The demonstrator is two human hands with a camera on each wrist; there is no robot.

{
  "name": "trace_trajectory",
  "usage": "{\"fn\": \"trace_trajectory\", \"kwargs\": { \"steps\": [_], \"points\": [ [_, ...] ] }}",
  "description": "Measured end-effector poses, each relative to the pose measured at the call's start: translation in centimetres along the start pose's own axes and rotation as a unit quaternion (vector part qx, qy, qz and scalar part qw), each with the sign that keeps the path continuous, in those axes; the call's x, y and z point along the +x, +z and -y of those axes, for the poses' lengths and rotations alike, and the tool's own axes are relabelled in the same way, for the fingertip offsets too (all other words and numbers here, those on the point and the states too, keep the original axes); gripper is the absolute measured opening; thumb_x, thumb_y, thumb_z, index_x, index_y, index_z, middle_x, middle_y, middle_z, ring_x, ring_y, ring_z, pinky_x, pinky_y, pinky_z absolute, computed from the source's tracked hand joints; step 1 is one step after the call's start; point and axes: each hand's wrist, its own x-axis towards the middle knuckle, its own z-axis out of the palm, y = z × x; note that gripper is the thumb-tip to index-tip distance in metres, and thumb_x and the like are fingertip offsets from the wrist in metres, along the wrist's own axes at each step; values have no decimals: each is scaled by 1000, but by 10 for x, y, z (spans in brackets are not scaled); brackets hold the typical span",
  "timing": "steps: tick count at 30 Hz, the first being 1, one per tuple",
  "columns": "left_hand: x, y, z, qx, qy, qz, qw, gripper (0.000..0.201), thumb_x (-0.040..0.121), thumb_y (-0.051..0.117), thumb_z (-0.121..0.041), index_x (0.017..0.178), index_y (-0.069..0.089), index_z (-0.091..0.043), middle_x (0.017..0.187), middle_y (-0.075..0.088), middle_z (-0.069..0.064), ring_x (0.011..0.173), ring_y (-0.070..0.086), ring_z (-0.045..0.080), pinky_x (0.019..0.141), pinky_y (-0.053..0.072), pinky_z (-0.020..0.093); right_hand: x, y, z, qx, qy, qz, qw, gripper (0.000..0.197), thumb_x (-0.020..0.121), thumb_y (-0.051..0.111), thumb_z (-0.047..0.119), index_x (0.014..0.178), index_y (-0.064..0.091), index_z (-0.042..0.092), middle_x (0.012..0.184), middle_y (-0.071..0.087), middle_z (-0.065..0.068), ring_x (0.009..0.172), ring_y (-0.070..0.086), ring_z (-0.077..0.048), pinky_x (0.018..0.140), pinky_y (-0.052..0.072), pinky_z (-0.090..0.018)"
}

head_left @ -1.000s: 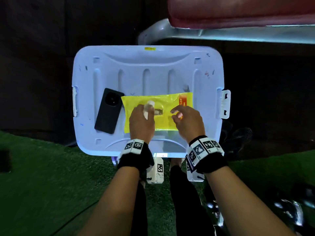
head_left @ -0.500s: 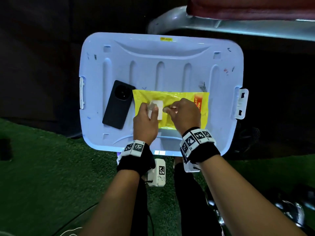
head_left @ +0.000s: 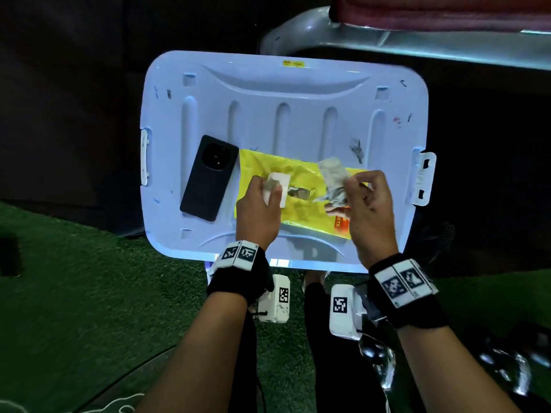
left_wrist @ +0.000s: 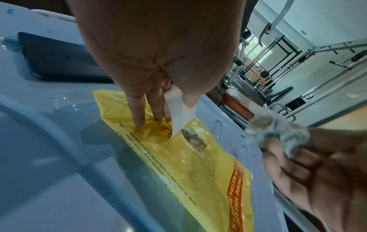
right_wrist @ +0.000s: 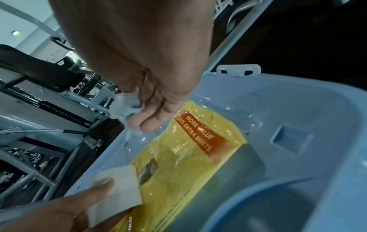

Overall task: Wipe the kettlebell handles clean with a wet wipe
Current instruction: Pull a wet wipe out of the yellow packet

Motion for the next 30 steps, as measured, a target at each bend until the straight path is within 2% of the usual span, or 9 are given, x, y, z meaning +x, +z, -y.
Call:
{"fn": "trace_trajectory", "kwargs": {
  "steps": [4,7,11,13,16,20,23,25,30],
  "points": [
    [-3,6,-3,-1,6,-3,1000,26,102,59,-34,91,52,-11,69,56,-3,71,53,29,60,29,31,2,-25,-20,-220,-93,-81,968,8,97,63,27,102,59,30,87,68,6,81,69,-13,70,58,-31],
    [-11,13,-7,29,83,16,996,19,97,68,-31,104,66,-13,98,65,5,91,59,23,78,45,32,8,-30,-44,-373,-158,-55,913,19,92,69,16,110,74,21,100,65,-8,90,67,-25,77,54,-33],
    [-14,22,0,144,158,92,972,40,90,76,-34,127,69,-21,138,51,10,118,56,25,104,45,35,12,-24,-61,-476,-185,-29,859,22,87,71,6,106,78,15,110,66,-15,92,64,-38,74,56,-39],
    [-10,25,6,236,161,110,952,51,90,72,-43,138,62,-31,149,41,9,121,54,28,102,47,44,14,-23,-62,-513,-204,-18,834,25,85,71,3,106,77,12,110,67,-16,89,61,-39,73,55,-41],
    [-5,30,12,332,175,119,919,61,90,69,-48,147,52,-38,155,34,12,132,46,35,97,51,52,20,-25,-61,-545,-202,41,813,36,77,67,0,112,73,9,118,62,-16,101,59,-37,87,50,-40],
    [-9,36,21,395,182,129,891,76,89,66,-55,157,34,-40,164,20,16,143,32,39,104,43,52,24,-32,-62,-545,-147,50,824,39,90,50,-2,122,70,9,115,62,-17,100,58,-38,84,47,-42],
    [-12,39,20,383,163,137,899,78,91,62,-58,159,26,-42,168,10,12,148,23,36,112,36,48,21,-32,-60,-545,-124,27,829,38,91,51,0,119,72,15,111,64,-14,102,56,-36,84,47,-41],
    [-16,40,16,361,157,140,909,78,93,63,-51,160,25,-38,169,8,14,152,20,35,117,32,47,13,-33,-60,-541,-115,7,833,35,91,54,3,116,74,17,114,64,-12,105,55,-35,89,47,-40],
    [-51,42,6,325,197,125,917,83,96,64,-35,163,18,-23,169,10,19,155,18,35,121,26,52,-47,-60,-71,-330,-156,-161,917,14,83,70,1,91,79,8,118,66,-14,108,60,-32,92,38,-25]
  ]
}}
